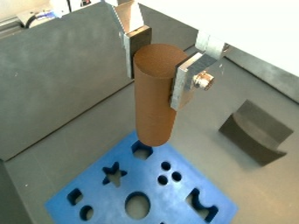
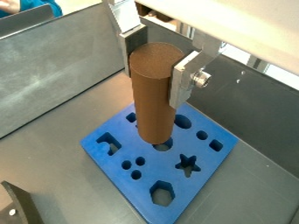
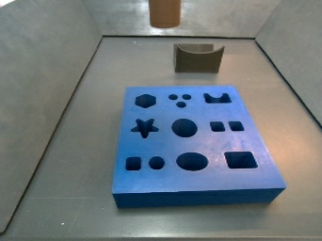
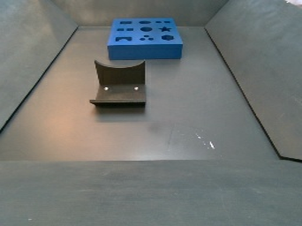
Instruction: Insert the round object.
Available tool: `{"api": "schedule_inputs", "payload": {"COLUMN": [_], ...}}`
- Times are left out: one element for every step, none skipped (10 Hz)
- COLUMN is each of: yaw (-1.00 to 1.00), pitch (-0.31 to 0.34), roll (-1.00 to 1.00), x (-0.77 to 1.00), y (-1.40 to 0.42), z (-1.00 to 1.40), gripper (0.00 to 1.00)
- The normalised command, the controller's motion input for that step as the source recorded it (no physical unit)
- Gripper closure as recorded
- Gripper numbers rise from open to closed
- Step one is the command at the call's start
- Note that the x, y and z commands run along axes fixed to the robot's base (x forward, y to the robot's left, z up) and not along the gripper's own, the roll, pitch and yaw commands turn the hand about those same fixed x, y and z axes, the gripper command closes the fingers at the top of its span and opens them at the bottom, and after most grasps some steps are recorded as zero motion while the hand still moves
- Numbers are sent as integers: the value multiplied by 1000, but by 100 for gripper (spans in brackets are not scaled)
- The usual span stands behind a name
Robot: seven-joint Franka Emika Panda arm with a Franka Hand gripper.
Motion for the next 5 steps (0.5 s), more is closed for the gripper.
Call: {"api": "schedule_inputs", "payload": {"yaw": [-77,-77,-74,-74,-77], "pitch": [-129,-127,-126,-123,-114], "roll": [74,76,74,74,83], "x": [769,771,774,771,769], "y": [-657,-654,-654,-654,-640], "z": [-983,-989,-989,-994,-986], "gripper": [100,100,100,100,100]}}
